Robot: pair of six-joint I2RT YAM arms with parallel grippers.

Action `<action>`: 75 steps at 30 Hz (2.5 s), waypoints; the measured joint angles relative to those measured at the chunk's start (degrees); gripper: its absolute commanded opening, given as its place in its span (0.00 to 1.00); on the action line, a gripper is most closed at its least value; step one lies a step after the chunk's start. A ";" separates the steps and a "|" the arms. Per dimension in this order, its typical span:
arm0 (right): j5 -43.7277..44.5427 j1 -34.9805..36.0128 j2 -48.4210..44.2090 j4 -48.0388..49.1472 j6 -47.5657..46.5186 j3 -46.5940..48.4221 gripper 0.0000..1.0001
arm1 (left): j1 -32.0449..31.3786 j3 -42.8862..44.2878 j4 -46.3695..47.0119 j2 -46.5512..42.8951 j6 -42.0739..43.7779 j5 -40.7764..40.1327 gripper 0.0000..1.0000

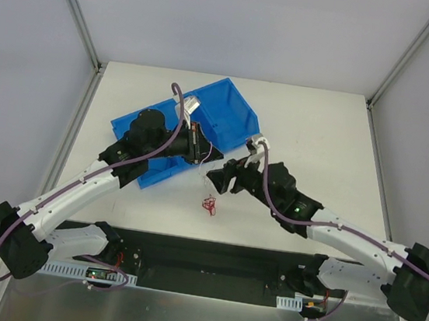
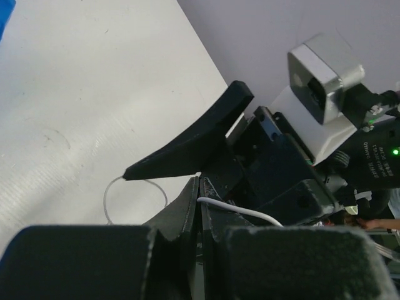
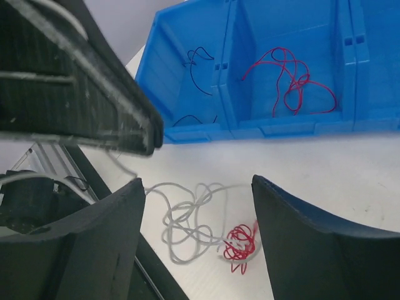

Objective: Untangle the cables

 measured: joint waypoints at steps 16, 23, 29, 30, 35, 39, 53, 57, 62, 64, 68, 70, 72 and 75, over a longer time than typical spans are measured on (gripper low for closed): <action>2.97 -0.35 20.26 7.76 8.35 -3.69 0.22 | 0.00 5.55 2.05 0.35 -0.20 2.47 0.00; 6.54 -10.23 19.78 6.71 14.36 -8.20 0.44 | 0.00 12.90 2.62 0.00 0.98 3.43 0.00; 2.10 -11.52 10.14 6.12 10.69 -12.61 0.70 | 0.00 15.21 2.36 -0.48 1.18 3.41 0.00; 1.09 -11.43 6.19 6.01 9.25 -13.22 0.72 | 0.00 15.54 2.32 -0.42 1.09 3.43 0.00; -4.44 -8.11 -9.25 7.13 4.63 -13.94 0.72 | 0.00 16.65 2.36 -0.20 0.42 3.80 0.00; -4.72 -0.83 -10.82 8.61 2.95 -13.92 0.70 | 0.00 16.65 2.58 0.72 -0.61 4.22 0.00; 12.87 2.10 10.62 7.56 5.55 -4.04 0.52 | -0.04 15.30 10.51 2.80 -10.08 9.40 0.00; 16.92 0.85 19.71 7.19 11.91 -4.96 0.52 | -0.07 19.56 9.16 4.37 -9.64 9.29 0.00; 16.76 -7.72 22.36 6.43 22.25 -11.13 0.48 | -0.04 32.63 5.62 4.98 -3.48 5.95 0.00; 16.52 -10.43 22.21 7.52 24.13 -12.79 0.48 | -0.07 36.35 5.66 4.31 -0.96 4.52 0.00; 16.46 -11.26 20.22 7.56 26.03 -13.38 0.48 | -0.07 37.62 5.25 1.90 1.40 3.28 0.00; 16.41 -12.33 17.88 7.61 26.75 -14.32 0.51 | -0.07 36.81 5.18 1.38 2.10 3.21 0.00; 16.44 -13.57 15.58 7.32 26.67 -14.97 0.57 | -0.07 34.69 4.81 1.01 2.47 3.10 0.00; 15.89 -14.32 11.30 6.21 24.50 -15.26 0.67 | -0.07 30.27 3.02 0.81 3.39 2.40 0.00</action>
